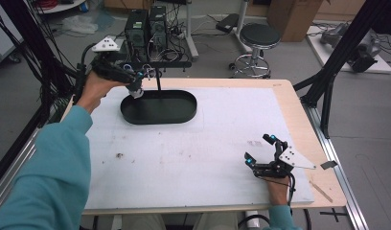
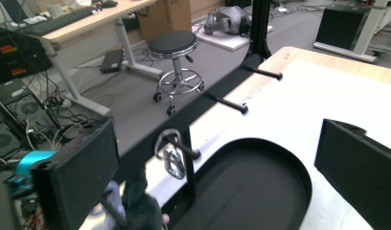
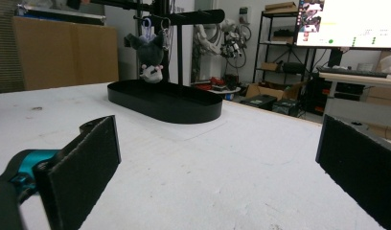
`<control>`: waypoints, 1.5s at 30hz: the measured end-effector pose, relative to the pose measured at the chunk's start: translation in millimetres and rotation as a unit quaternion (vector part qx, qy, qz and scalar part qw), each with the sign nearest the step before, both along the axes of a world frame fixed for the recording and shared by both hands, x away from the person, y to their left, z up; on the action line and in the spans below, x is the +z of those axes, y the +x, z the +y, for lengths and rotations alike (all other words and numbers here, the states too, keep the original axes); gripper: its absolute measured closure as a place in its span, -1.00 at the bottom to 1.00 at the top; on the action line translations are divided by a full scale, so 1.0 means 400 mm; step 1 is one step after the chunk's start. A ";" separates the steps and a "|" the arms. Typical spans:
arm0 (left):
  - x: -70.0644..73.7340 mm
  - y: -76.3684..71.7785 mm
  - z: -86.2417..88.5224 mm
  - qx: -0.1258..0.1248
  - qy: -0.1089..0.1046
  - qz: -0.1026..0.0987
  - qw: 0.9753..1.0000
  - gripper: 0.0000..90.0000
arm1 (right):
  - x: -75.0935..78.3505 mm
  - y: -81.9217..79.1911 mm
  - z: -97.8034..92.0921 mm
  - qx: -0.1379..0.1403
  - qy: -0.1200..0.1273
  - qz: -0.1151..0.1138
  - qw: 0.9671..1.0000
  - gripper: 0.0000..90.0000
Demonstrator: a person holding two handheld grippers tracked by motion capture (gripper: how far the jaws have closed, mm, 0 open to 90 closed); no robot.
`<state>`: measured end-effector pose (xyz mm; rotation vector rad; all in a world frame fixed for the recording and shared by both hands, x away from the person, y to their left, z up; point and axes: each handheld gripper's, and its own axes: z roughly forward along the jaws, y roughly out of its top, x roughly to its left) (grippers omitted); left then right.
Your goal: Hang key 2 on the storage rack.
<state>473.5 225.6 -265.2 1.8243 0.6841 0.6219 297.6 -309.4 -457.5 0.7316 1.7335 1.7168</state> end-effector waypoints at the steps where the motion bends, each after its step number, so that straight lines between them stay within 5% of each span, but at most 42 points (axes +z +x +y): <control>1: -0.008 -0.021 0.009 0.003 -0.014 -0.004 1.000 -0.96 | 0.000 0.000 0.000 -0.001 0.000 0.000 1.000 -0.99; 5: -0.061 -0.126 0.045 -0.004 -0.038 -0.027 0.999 -0.96 | 0.001 -0.001 0.002 -0.004 -0.007 -0.005 1.000 -0.99; 6: -0.061 -0.126 0.045 -0.004 -0.038 -0.027 0.999 -0.96 | 0.001 -0.001 0.002 -0.004 -0.008 -0.005 1.000 -0.99; 7: -0.090 -0.170 0.061 -0.007 -0.053 -0.036 0.998 -0.96 | 0.001 -0.001 0.002 -0.005 -0.008 -0.005 1.000 -0.99; 10: -0.118 -0.213 0.074 -0.006 -0.055 -0.044 0.998 -0.96 | 0.000 -0.001 0.000 -0.005 -0.002 0.000 1.000 -0.99; 14: -0.189 -0.300 0.108 -0.003 -0.085 -0.062 0.994 -0.96 | 0.000 0.000 0.000 -0.005 0.000 0.000 1.000 -0.99; 19: -0.254 -0.353 0.123 0.003 -0.105 -0.065 0.992 -0.96 | 0.000 -0.002 0.001 -0.007 -0.002 0.002 1.000 -0.99; 22: -0.330 -0.397 0.126 0.018 -0.114 -0.076 0.990 -0.96 | 0.000 -0.001 0.002 -0.008 -0.007 -0.004 1.000 -0.99; 26: -0.380 -0.426 0.127 0.032 -0.116 -0.087 0.989 -0.96 | 0.000 -0.002 0.002 -0.008 -0.003 0.000 1.000 -0.99; 28: -0.409 -0.445 0.130 0.042 -0.129 -0.097 0.986 -0.96 | 0.000 -0.001 0.001 -0.007 -0.002 0.001 1.000 -0.99; 30: -0.426 -0.455 0.132 0.038 -0.131 -0.090 0.987 -0.96 | 0.000 -0.002 0.002 -0.007 -0.002 0.002 1.000 -0.99; 37: -0.466 -0.472 0.137 0.039 -0.137 -0.090 0.986 -0.96 | 0.000 0.001 0.000 -0.008 -0.001 -0.002 1.000 -0.99; 39: -0.478 -0.478 0.139 0.040 -0.157 -0.086 0.983 -0.96 | 0.000 0.002 -0.002 -0.006 0.000 0.000 1.000 -0.99; 41: -0.482 -0.490 0.141 0.043 -0.160 -0.111 0.980 -0.96 | 0.000 0.000 0.001 -0.005 -0.003 0.000 1.000 -0.99; 45: -0.482 -0.491 0.139 0.047 -0.158 -0.112 0.980 -0.96 | 0.000 -0.001 0.004 -0.013 -0.008 -0.005 1.000 -0.99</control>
